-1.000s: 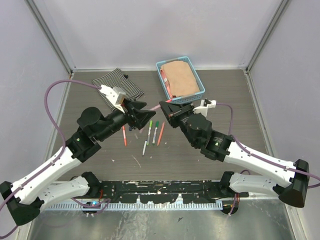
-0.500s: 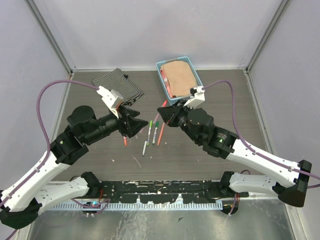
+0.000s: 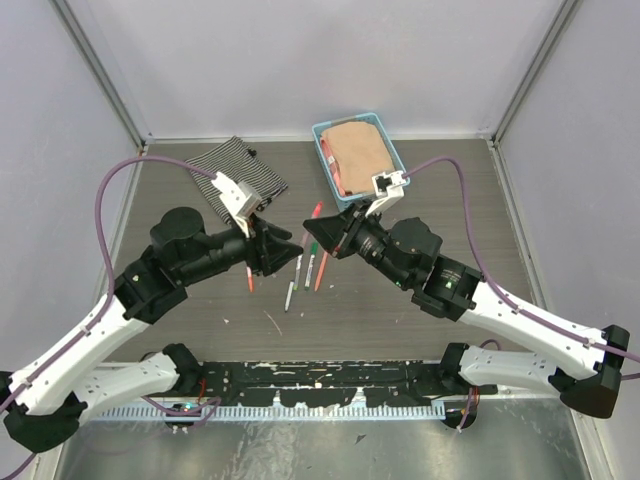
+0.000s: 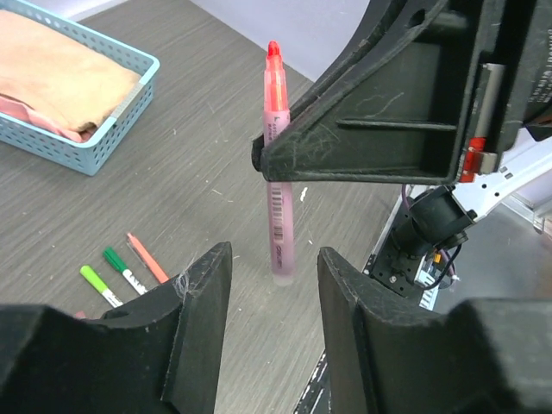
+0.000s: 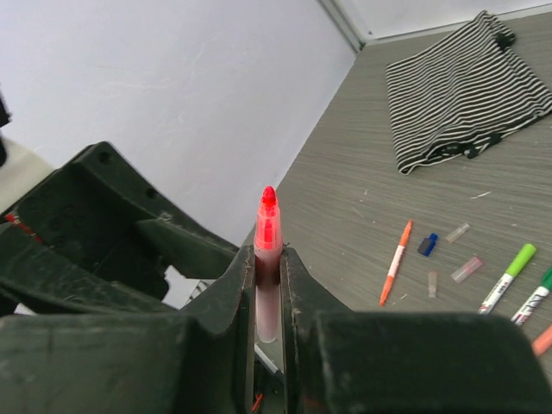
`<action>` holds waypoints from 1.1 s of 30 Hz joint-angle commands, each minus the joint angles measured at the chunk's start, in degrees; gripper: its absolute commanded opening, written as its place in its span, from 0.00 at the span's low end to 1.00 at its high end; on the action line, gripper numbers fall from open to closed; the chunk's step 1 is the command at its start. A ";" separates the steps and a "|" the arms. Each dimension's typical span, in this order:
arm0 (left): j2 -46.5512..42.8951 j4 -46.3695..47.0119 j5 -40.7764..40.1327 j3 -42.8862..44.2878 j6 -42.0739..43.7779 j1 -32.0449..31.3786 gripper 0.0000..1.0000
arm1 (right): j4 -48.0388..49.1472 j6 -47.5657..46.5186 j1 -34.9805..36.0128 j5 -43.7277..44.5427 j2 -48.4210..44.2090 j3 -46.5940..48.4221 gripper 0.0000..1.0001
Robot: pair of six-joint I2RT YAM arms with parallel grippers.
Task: Insert the pens into the pen caps
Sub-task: Adjust the pen.
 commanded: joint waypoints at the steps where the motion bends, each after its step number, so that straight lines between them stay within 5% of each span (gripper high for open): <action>1: 1.05 3.52 2.32 -0.57 -1.06 -0.03 0.49 | 5.42 -0.71 0.20 -4.93 0.16 0.86 0.00; 23: 3.86 5.21 1.83 0.09 -2.54 -0.01 0.01 | 6.24 -0.95 0.23 -7.89 2.12 -0.30 0.00; 27: 3.53 4.73 1.26 0.22 -2.72 0.04 0.00 | 6.27 -0.87 0.17 -7.93 2.67 -0.30 0.00; 29: 3.34 4.22 0.37 0.29 -2.72 0.07 0.00 | 6.00 -1.22 0.17 -7.65 2.89 -0.20 0.08; 33: 3.23 1.34 -2.48 0.97 -1.98 0.01 0.00 | 3.29 -3.04 0.22 -5.21 2.84 0.71 0.47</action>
